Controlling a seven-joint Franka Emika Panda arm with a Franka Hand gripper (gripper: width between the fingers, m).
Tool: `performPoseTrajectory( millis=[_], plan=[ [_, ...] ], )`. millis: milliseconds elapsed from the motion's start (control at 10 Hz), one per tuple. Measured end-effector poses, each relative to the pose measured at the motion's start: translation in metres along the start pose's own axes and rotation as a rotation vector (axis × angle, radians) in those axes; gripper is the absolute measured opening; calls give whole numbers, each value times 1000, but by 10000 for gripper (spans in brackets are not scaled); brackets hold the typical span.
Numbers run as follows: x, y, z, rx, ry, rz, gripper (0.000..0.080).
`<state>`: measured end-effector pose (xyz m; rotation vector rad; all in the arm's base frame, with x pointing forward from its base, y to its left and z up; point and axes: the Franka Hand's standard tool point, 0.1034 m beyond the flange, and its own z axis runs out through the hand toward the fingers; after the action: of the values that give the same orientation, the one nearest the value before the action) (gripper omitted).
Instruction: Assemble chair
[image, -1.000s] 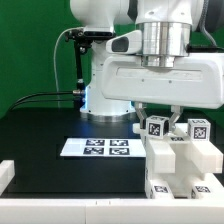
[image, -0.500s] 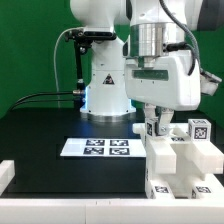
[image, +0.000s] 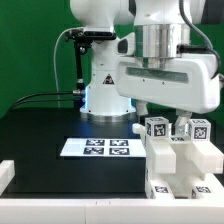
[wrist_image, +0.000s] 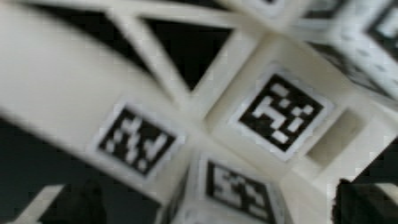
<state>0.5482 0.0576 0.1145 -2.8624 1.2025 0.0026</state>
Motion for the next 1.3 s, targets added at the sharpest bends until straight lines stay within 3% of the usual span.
performPoseTrajectory(
  millis=[100,400,600,700,900,1000,1100,1300],
  plan=[
    [1,4,-1,-9,-28,-194,648],
    [3,4,0,-6,-20,-340,649],
    [3,-5,-2,-14,65,-728,649],
    [2,-4,0,-14,59,-679,649],
    [2,-3,1,-13,58,-597,388],
    [2,-3,1,-11,58,-515,388],
    [3,-3,1,-9,58,-422,279],
    [2,-4,0,-3,59,-118,279]
  ],
)
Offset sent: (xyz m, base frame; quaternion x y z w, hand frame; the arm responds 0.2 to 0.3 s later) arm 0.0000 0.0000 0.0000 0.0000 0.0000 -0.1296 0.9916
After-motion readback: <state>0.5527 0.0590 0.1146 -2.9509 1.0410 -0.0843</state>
